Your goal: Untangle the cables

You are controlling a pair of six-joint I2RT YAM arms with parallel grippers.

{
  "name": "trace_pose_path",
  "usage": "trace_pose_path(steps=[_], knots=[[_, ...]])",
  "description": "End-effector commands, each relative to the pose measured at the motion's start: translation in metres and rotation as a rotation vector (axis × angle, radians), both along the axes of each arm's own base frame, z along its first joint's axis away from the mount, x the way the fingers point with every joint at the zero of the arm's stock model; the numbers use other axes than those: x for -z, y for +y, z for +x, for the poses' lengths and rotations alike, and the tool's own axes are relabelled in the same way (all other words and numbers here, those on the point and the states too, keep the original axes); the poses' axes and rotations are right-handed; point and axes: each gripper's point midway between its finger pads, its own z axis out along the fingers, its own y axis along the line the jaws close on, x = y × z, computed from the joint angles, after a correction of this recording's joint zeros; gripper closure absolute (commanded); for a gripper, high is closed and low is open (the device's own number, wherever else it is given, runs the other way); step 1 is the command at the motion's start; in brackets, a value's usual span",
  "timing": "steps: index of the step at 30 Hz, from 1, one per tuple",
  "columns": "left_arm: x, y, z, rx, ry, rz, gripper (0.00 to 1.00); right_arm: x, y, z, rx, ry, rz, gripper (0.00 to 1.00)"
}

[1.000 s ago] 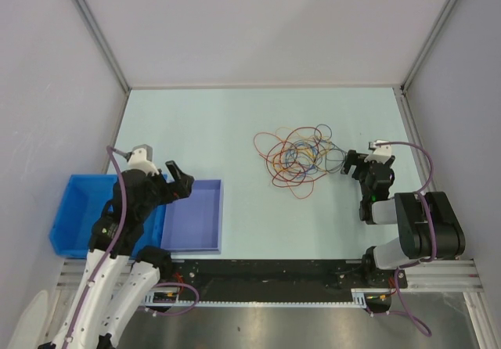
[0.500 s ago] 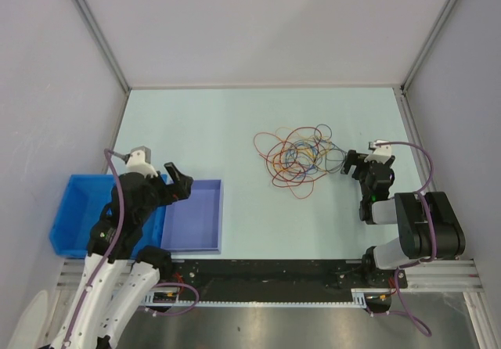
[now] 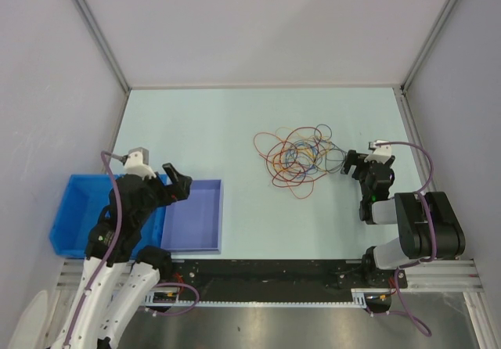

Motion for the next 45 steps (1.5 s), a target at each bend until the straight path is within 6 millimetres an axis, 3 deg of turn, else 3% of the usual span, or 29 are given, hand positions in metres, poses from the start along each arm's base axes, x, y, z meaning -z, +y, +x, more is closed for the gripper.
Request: trace_pose_path(steps=[1,5,6,7,8,10,11,12,13,14,15,18,19,20,21,22,23,27,31,38,42,45], knots=[[-0.007,-0.007,0.003,0.034,-0.023,-0.017,0.0,-0.016,-0.003,0.01,0.01,-0.057,-0.012,0.0],[-0.006,-0.008,0.004,0.034,-0.014,-0.015,0.0,-0.017,0.004,0.011,-0.022,-0.056,-0.014,0.0],[-0.005,-0.008,0.005,0.033,-0.014,-0.013,0.0,-0.02,-0.002,0.01,0.025,-0.054,-0.032,0.0],[-0.006,-0.007,0.006,0.03,-0.018,-0.01,0.0,-0.048,-0.001,0.014,0.05,-0.117,-0.041,0.0],[-0.003,-0.004,0.008,0.013,-0.009,-0.002,0.0,-0.042,-0.005,0.008,0.094,-0.048,-0.069,0.0],[-0.002,-0.003,0.01,-0.001,0.003,0.005,0.0,-0.073,0.011,0.007,0.068,-0.084,-0.066,0.0],[-0.001,-0.002,0.011,-0.005,0.008,0.009,0.0,-0.111,0.021,0.002,0.03,-0.136,-0.031,0.0],[0.0,-0.002,0.012,-0.008,0.018,0.013,0.0,-0.128,0.034,-0.003,0.003,-0.172,0.116,0.0],[-0.001,-0.002,0.014,-0.011,0.012,0.012,0.0,-0.131,0.038,-0.011,0.004,-0.16,0.231,0.0],[-0.001,-0.001,0.015,-0.019,0.008,0.016,0.0,-0.154,0.038,-0.026,0.013,-0.216,0.357,0.0],[0.0,0.0,0.018,-0.026,0.008,0.019,0.0,-0.159,0.03,-0.03,0.054,-0.229,0.501,0.0],[-0.004,-0.004,0.03,-0.019,-0.016,0.017,0.0,-0.182,0.054,-0.033,-0.114,-0.15,0.562,0.0],[-0.005,-0.006,0.034,-0.013,-0.014,0.016,0.0,-0.157,0.057,-0.039,-0.076,-0.004,0.565,0.0],[-0.008,-0.008,0.035,-0.005,-0.015,0.014,0.0,-0.152,0.057,-0.039,-0.05,0.056,0.559,0.0],[-0.007,-0.011,0.037,0.01,-0.005,0.013,0.0,-0.164,0.06,-0.033,-0.058,0.076,0.552,0.0],[-0.004,-0.013,0.041,0.016,0.009,0.016,0.01,-0.154,0.067,-0.037,-0.056,0.147,0.541,0.0],[-0.004,-0.015,0.043,0.019,0.009,0.014,0.01,-0.155,0.064,-0.036,-0.025,0.156,0.527,0.0],[-0.008,-0.031,0.054,0.083,-0.013,-0.021,0.04,-0.157,0.085,-0.031,-0.045,0.229,0.509,0.0],[-0.007,-0.054,0.062,0.154,0.01,-0.026,0.05,-0.141,0.104,-0.027,-0.035,0.338,0.466,0.0],[-0.016,-0.109,0.071,0.286,0.015,-0.003,0.06,-0.112,0.116,-0.027,0.047,0.495,0.486,0.06],[-0.003,-0.147,0.074,0.367,0.052,0.024,0.07,-0.091,0.134,-0.038,0.027,0.573,0.428,0.08],[-0.005,-0.173,0.071,0.423,0.047,0.019,0.08,-0.072,0.142,-0.041,0.005,0.643,0.396,0.14]])
